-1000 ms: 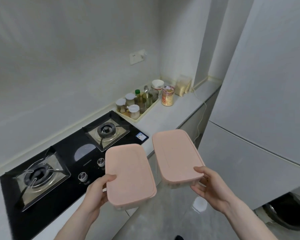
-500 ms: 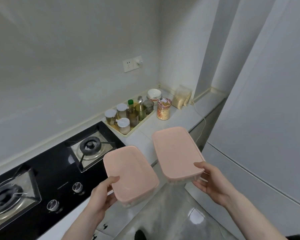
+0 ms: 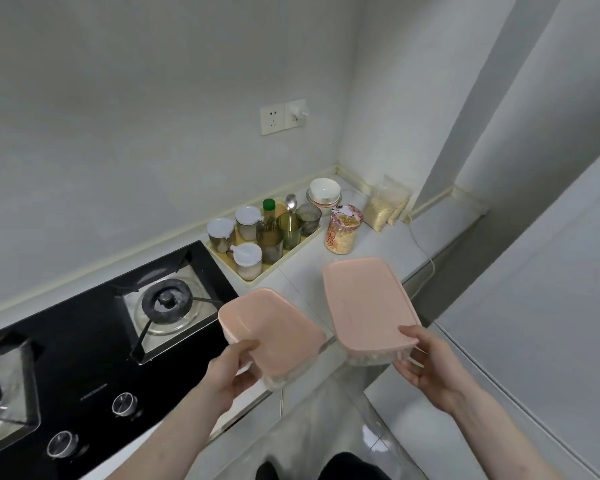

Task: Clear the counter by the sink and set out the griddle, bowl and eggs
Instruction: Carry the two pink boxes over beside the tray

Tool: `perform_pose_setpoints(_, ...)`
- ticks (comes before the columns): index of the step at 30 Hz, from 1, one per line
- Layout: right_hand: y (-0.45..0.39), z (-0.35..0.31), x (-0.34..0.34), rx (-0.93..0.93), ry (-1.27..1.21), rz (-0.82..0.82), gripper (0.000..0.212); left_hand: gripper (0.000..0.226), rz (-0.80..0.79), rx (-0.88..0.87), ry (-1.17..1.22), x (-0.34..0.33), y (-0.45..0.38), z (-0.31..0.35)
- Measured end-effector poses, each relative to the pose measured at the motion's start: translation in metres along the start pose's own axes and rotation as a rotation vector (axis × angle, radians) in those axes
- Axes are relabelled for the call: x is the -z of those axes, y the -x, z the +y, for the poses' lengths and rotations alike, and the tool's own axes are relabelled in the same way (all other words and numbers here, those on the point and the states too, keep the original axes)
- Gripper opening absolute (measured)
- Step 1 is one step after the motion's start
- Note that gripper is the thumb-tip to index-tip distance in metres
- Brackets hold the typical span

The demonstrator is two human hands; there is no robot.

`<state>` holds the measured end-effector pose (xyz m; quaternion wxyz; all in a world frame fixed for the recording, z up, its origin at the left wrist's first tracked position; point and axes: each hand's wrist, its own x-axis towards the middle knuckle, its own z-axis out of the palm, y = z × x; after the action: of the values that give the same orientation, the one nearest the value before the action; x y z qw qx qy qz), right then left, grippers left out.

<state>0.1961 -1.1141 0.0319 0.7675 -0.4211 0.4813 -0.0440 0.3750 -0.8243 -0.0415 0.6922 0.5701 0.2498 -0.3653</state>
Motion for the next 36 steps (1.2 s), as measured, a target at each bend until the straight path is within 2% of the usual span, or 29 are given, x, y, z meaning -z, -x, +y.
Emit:
perform_pose_setpoints(3, -0.022, -0.015, -0.005, -0.013, 0.046, -0.023, 0.035, 0.033, 0.016, 0.057, 0.077, -0.013, -0.022, -0.003)
perform_pose_setpoints(7, -0.061, -0.041, -0.014, -0.04, 0.112, -0.062, 0.021, 0.039, 0.076, 0.062, 0.165, -0.039, -0.051, -0.01)
perform_pose_setpoints(11, -0.102, -0.072, -0.021, -0.082, 0.187, -0.13, 0.027, 0.042, 0.138, 0.03, 0.287, -0.074, -0.069, -0.024)
perform_pose_setpoints(15, -0.139, -0.104, -0.032, -0.071, 0.249, -0.186, 0.03, 0.044, 0.125, 0.029, 0.402, -0.108, -0.088, -0.035)
perform_pose_setpoints(17, -0.157, -0.116, -0.04, -0.043, 0.294, -0.224, 0.04, 0.049, 0.162, 0.02, 0.44, -0.122, -0.096, -0.037)
perform_pose_setpoints(20, -0.181, -0.129, -0.047, -0.054, 0.315, -0.243, 0.039, 0.048, 0.233, -0.005, 0.483, -0.148, -0.103, -0.039)
perform_pose_setpoints(24, -0.2, -0.137, -0.059, -0.096, 0.323, -0.269, 0.033, 0.05, 0.27, 0.039, 0.475, -0.17, -0.118, -0.044)
perform_pose_setpoints(29, -0.212, -0.148, -0.072, -0.115, 0.35, -0.31, 0.037, 0.041, 0.201, 0.107, 0.46, -0.185, -0.127, -0.039)
perform_pose_setpoints(33, -0.222, -0.154, -0.082, -0.115, 0.377, -0.339, 0.033, 0.037, 0.136, 0.104, 0.311, -0.182, -0.117, -0.02)
perform_pose_setpoints(36, -0.23, -0.16, -0.088, -0.109, 0.399, -0.377, 0.032, 0.034, 0.193, 0.097, 0.122, -0.163, -0.103, -0.008)
